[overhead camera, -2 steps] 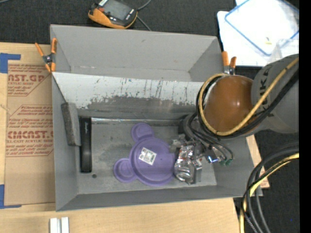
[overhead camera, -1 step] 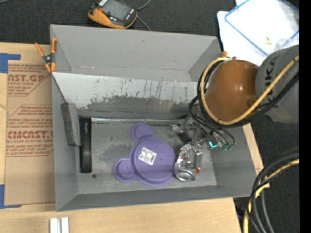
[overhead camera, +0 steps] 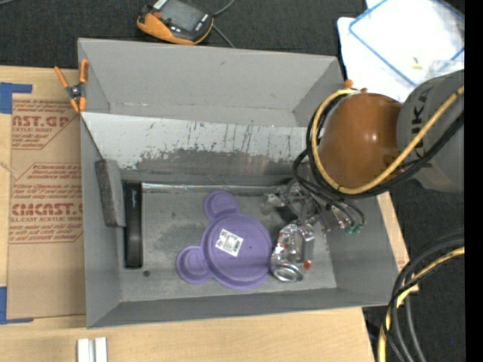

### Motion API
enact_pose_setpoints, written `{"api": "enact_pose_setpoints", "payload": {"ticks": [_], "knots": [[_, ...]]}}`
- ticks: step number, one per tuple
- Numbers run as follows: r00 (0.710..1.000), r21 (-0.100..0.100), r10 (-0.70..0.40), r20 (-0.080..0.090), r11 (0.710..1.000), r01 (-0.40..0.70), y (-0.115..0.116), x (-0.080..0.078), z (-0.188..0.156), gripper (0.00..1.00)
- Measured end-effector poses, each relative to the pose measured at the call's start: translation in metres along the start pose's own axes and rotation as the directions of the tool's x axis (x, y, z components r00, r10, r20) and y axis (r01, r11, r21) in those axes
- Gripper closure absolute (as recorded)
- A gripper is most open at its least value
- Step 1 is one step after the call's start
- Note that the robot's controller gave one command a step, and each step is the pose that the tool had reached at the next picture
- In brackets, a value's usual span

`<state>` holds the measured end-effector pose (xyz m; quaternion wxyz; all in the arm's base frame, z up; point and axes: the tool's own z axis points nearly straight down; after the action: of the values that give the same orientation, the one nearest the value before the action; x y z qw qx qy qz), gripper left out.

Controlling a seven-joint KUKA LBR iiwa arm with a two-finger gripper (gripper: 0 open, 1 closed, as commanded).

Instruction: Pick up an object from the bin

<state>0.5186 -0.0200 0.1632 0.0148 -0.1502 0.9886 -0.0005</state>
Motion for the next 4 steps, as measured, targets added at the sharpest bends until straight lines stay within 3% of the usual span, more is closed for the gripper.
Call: {"api": "enact_pose_setpoints", "payload": {"ticks": [1, 2, 4], "knots": [[0.888, 0.000, -0.461, 0.001, 0.888, 0.461, 0.000, 0.024, 0.039, 0.00], [0.852, 0.000, -0.524, 0.004, 0.852, 0.524, -0.010, 0.026, 0.077, 1.00], [0.852, 0.000, -0.524, 0.004, 0.852, 0.524, -0.010, 0.026, 0.077, 1.00]]}}
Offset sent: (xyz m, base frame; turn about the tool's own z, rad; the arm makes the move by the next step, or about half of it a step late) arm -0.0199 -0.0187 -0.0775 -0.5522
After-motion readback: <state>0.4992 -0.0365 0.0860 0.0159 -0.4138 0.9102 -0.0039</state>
